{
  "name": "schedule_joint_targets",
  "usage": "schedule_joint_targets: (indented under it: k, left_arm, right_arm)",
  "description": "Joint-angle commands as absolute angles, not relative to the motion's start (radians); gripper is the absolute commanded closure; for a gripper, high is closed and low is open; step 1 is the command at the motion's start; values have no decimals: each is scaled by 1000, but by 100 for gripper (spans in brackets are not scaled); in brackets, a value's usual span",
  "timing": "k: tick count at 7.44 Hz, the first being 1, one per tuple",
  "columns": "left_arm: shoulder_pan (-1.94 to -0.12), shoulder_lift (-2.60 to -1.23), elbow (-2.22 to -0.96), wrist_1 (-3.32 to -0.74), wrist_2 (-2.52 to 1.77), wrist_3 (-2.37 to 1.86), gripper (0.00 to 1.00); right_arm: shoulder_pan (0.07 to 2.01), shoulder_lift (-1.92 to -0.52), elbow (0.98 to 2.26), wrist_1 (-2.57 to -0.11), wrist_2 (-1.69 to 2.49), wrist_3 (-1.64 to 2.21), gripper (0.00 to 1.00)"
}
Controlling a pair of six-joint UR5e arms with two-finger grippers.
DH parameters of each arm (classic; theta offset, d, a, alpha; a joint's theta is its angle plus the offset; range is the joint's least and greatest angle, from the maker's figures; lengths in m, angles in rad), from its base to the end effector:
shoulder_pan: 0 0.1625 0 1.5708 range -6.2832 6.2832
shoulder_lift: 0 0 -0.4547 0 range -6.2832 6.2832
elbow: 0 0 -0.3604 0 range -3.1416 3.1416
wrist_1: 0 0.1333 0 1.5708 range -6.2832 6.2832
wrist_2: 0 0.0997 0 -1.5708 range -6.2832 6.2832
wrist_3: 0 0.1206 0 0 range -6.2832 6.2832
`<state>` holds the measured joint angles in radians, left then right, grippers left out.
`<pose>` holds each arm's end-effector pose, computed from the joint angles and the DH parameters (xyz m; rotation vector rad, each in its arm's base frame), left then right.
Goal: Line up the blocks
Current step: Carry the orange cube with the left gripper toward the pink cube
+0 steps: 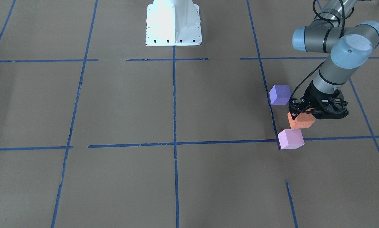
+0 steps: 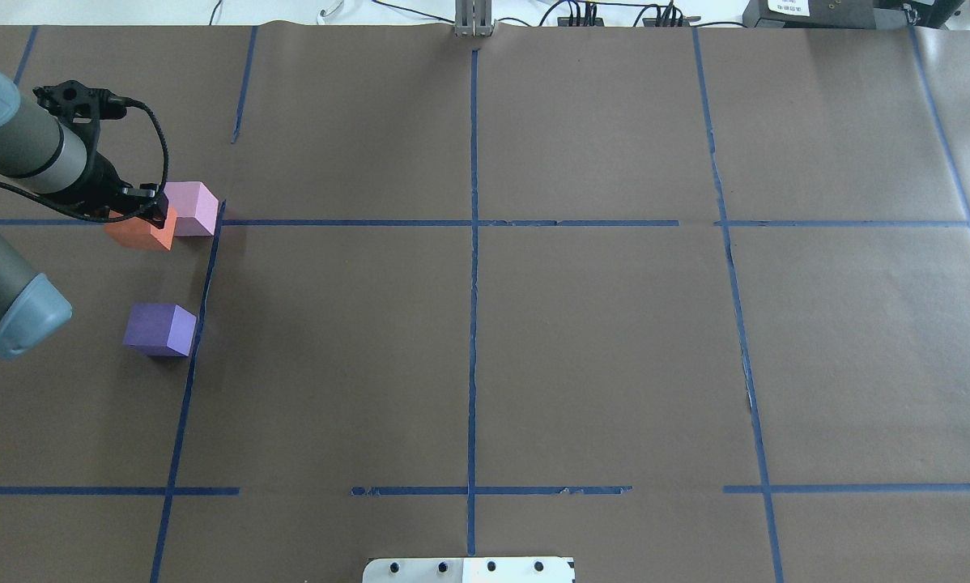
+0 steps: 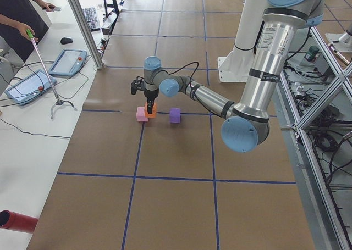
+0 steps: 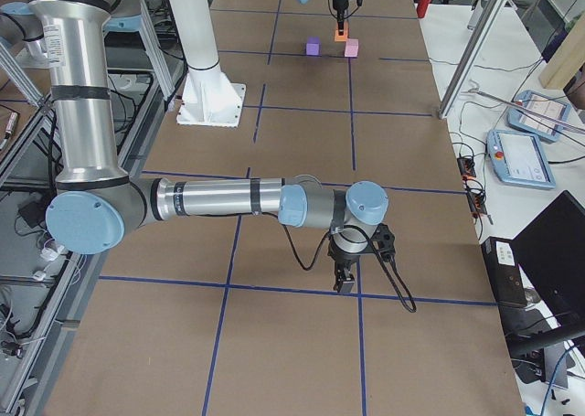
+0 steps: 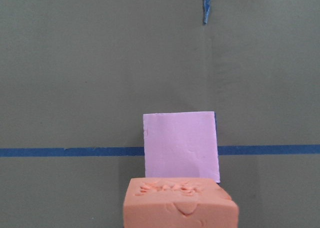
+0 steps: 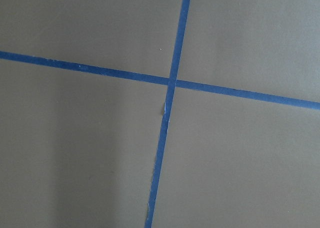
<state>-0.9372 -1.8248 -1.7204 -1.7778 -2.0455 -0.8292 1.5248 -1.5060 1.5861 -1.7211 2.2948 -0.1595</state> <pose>0.2856 -0.5209 0.4918 0.1386 0.7416 -0.0413 0.0312 -0.4837 0.6845 -0.0260 -0.7273 -0.1710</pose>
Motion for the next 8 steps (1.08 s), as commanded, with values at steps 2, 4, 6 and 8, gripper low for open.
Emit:
schedule_joint_targets:
  k: [2,4,6,8]
  left_arm:
    - [-931,-1822,-1706,-1784,-2108,-834,46]
    - [-928,-1824,-1671,-1817,-2109,-836,46]
    - [-927,-1828,-1635,-1874,-2109,-870,46]
    - [-922,-1836,-1618,-1876,-2109,-871,45]
  right_arm:
    - [1525,-1506,1586,-1721,2295,-160,0]
    - [1525,-1506,1586,-1721,2295,-160,0]
    - [1525,-1506,1586,-1721,2295,-160,0]
    - [1525,-1505,1586,-1721,2295,-160,0]
